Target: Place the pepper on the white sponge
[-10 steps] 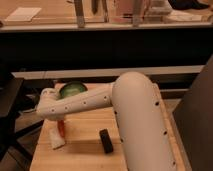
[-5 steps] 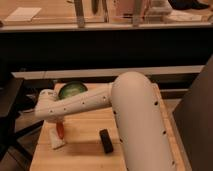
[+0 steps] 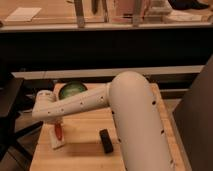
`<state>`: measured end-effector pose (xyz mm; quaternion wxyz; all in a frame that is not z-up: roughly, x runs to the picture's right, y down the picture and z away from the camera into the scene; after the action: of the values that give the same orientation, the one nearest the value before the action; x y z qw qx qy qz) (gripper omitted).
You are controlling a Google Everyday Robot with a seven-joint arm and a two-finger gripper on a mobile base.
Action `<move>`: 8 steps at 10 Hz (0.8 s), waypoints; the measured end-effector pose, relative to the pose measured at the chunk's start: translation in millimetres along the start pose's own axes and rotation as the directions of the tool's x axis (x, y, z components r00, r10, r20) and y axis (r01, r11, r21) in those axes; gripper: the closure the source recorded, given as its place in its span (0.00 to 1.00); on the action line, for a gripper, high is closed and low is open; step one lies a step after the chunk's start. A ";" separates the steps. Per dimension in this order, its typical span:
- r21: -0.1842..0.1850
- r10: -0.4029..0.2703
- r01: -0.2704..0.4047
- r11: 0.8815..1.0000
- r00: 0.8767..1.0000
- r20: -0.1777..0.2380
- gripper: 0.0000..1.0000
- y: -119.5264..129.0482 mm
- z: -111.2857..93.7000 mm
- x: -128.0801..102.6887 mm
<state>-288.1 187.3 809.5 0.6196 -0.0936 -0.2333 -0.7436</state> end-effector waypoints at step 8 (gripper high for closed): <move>0.018 -0.009 0.009 1.000 1.000 0.008 0.90 -2.9 1.3 -2.8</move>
<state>-290.5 190.8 808.7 0.6163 -0.0899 -0.2427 -0.7438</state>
